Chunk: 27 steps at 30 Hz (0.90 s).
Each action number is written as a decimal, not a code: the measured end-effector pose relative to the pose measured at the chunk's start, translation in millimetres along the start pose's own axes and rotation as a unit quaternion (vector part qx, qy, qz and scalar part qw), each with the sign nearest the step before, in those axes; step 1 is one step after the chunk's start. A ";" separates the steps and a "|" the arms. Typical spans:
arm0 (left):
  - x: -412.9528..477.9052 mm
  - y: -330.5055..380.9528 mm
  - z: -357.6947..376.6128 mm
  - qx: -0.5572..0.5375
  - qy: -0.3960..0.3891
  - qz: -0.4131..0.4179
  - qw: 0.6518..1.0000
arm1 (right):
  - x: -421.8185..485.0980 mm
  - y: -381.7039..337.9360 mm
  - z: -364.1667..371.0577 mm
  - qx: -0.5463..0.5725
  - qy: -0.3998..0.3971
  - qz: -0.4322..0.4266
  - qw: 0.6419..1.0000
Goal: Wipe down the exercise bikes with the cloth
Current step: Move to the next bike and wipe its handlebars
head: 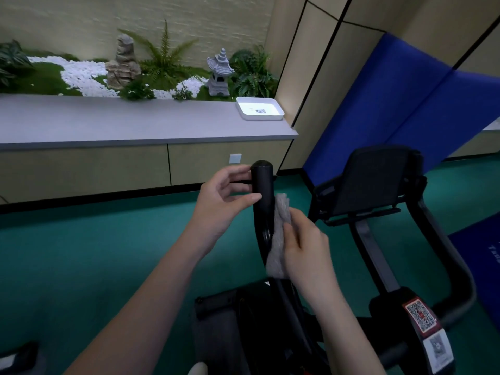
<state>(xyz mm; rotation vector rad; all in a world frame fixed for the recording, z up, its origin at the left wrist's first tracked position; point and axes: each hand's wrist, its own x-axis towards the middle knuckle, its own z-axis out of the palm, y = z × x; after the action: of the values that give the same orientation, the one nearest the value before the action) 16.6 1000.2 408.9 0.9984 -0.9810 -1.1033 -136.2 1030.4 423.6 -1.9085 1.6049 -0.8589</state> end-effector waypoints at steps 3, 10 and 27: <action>2.6 -0.3 -2.6 -0.007 -0.010 -0.004 1.000 | -11.5 -5.6 -8.5 -0.035 0.092 -0.073 0.992; -3.7 -7.2 -0.6 -0.017 -0.026 -0.012 0.999 | 14.6 -6.2 3.6 -0.066 0.115 -0.220 0.966; -15.2 -14.0 -2.2 -0.053 0.020 -0.059 0.997 | 49.8 -31.5 -18.6 -0.174 -0.024 -0.378 0.909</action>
<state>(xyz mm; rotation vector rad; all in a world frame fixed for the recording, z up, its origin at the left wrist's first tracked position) 12.9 1013.1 393.1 0.9981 -0.8310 -1.2169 -123.5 987.6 466.3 -2.8611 1.0060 -0.8223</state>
